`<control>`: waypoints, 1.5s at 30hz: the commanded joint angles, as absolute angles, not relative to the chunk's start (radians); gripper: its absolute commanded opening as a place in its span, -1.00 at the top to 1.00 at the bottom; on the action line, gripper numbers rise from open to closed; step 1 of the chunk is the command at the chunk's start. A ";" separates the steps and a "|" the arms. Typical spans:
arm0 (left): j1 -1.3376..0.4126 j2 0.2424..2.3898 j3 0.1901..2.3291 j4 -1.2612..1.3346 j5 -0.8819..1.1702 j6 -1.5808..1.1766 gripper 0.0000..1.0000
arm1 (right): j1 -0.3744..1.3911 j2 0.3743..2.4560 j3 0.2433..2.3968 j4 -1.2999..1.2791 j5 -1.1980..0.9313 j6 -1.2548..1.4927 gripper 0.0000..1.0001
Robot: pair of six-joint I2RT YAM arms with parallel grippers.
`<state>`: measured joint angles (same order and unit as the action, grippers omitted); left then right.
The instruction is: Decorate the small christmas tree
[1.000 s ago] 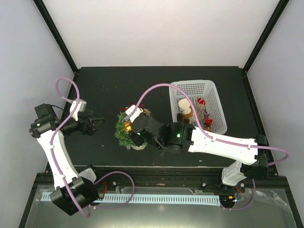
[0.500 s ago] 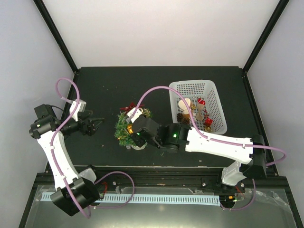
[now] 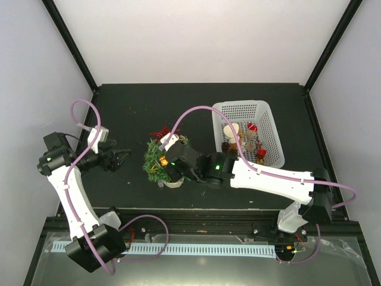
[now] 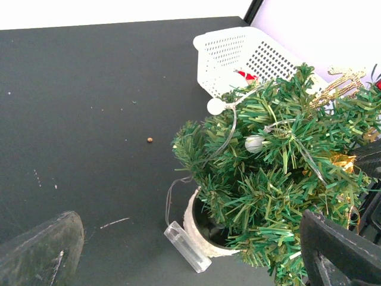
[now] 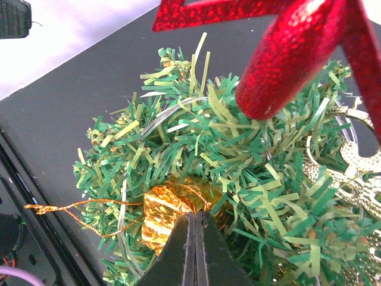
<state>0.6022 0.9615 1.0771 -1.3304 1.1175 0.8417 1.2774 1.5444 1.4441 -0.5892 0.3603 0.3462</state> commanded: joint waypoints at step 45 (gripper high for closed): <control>0.612 0.937 1.063 -1.319 1.113 0.884 -0.98 | 1.273 1.466 1.434 -0.603 0.349 0.382 0.40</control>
